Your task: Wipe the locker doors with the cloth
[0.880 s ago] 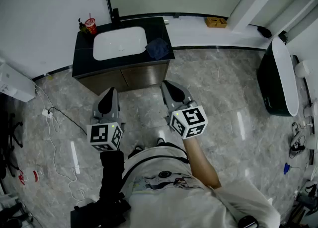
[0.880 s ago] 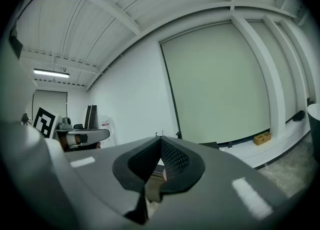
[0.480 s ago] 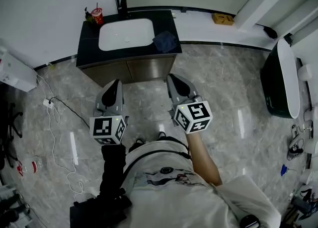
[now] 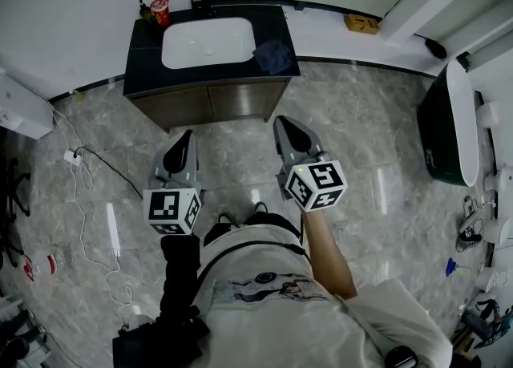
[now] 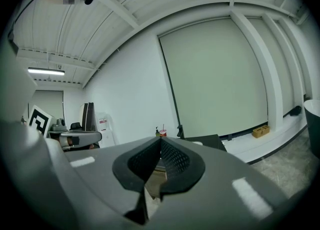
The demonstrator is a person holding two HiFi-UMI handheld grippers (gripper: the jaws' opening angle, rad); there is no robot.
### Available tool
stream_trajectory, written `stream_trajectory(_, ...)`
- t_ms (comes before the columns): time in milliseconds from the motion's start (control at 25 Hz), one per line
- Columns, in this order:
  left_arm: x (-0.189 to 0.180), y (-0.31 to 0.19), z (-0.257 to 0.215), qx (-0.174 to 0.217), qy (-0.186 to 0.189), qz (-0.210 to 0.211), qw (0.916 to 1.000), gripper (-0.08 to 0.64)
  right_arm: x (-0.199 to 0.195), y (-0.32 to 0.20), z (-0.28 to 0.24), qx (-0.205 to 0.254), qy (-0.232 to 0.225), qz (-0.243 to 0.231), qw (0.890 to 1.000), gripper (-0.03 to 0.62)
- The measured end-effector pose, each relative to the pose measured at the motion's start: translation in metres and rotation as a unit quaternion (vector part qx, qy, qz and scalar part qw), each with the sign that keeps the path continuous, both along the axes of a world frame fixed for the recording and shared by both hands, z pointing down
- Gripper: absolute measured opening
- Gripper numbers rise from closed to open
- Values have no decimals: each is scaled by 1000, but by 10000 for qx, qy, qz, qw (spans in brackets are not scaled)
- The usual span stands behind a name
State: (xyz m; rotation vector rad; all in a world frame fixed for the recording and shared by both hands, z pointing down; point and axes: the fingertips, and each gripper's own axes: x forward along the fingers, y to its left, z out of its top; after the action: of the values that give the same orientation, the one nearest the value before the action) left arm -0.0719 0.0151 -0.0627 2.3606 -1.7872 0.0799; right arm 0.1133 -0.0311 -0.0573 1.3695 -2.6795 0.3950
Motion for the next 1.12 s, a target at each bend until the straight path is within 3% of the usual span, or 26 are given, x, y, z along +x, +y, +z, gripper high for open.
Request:
stream_trajectory(280, -19, 2, 30, -266, 137, 108, 9995, 0, -10, 5, 32, -337, 163, 168, 9992, 5)
stream_trajectory(480, -22, -27, 43, -376, 200, 113, 9990, 0, -7, -22, 47, -484, 236, 217, 9983, 5)
stream_trajectory(680, -24, -85, 40, -65, 78, -114, 9999, 0, -1, -85, 76, -656, 199, 134, 9976, 5)
stream_trajectory(1040, 3, -239, 39, -256, -279, 47, 9993, 0, -6, -238, 106, -886, 324, -372, 9948, 6)
stream_trajectory(1120, 9, -262, 40, -279, -323, 84, 9991, 0, -6, -263, 120, -1011, 464, -492, 9926, 37)
